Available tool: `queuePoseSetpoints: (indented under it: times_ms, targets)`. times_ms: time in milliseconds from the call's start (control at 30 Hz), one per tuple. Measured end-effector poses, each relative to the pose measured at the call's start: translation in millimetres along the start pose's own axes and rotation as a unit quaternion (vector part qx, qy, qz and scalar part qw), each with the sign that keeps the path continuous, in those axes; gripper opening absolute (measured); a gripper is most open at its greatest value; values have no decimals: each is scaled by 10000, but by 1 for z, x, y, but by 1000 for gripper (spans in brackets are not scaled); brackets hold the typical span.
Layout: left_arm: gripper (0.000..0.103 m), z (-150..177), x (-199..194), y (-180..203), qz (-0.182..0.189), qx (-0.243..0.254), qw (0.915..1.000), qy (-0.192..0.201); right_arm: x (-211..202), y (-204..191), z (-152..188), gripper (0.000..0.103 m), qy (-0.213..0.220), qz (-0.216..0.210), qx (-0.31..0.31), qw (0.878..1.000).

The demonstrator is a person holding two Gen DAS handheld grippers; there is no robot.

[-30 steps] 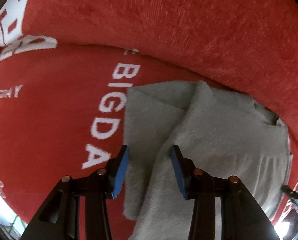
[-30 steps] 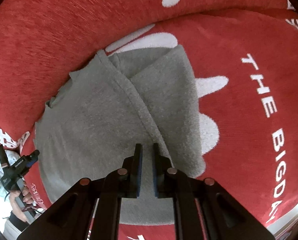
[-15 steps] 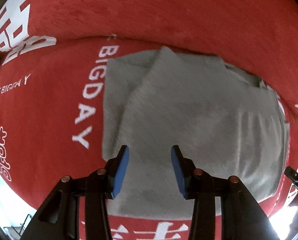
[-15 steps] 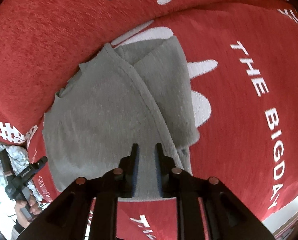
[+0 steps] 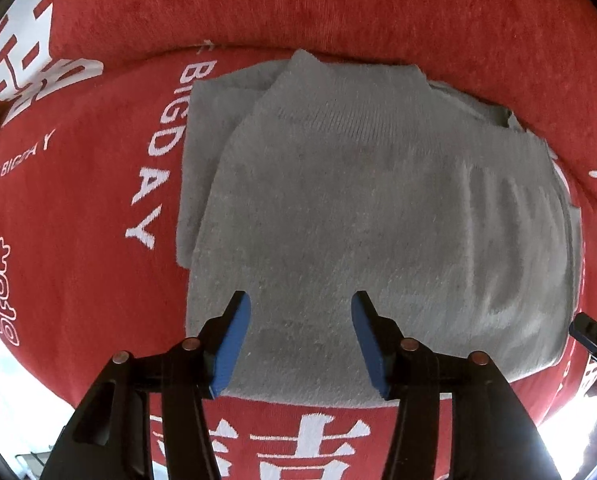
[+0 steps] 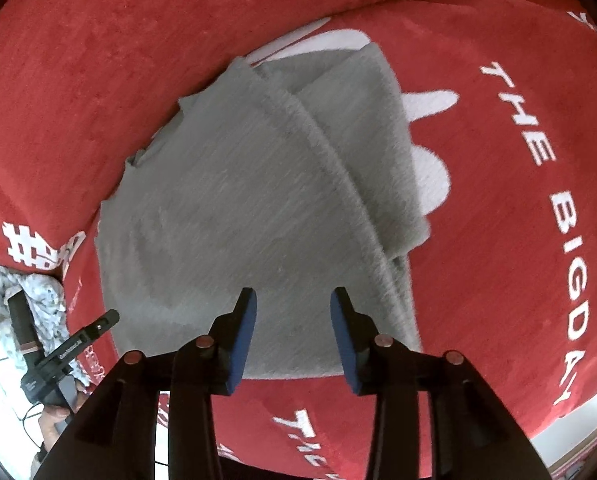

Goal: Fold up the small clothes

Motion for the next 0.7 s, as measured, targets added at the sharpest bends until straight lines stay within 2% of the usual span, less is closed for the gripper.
queuePoseSetpoints:
  times_ms: [167,200,233,267,333,433,500,567,600,633,700]
  targets:
    - [55,8,3,-7,48,10,9999,-116,3,-16,17,51,-33,-69,-10,10000]
    - [61,10,4,-10,75,8,9999,-137,4,-21,22,53,-39,-78,-5,10000]
    - [83,11,4,-14,86,8,9999,-122,5,-24,27,57,-48,-91,-5,9999]
    - [96,12,1,-17,81,18,10000,-49,7,-30,32,58,-64,-105,-12,9999]
    - [97,14,-3,-24,63,94,9999,51,10,-42,42,58,-113,-142,-41,9998]
    - [97,20,-6,-38,63,186,9998,-13,17,-62,58,60,-223,-231,-69,9995]
    - [97,23,-8,-47,52,237,9997,-26,23,-75,68,65,-290,-247,-87,9992]
    - [99,24,-11,-58,32,289,9996,-41,28,-89,77,76,-357,-302,-86,9989]
    - [103,25,-11,-63,37,291,9996,-47,30,-95,81,77,-382,-356,-81,9986]
    - [103,26,-12,-68,48,285,9996,-38,33,-103,85,81,-404,-418,-74,9983]
    - [103,26,-12,-78,71,272,9996,-38,36,-117,92,82,-363,-538,-59,9979]
Point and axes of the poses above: each gripper's, at about its wrist camera, not at the fingertips, and x roughly the way its jaws point, y to its right, z to its underside, the point moved 4 cm from there along x, roughly the way its jaws point, and after that the axes turned 11 degrees about z, right-handed, at the moved point
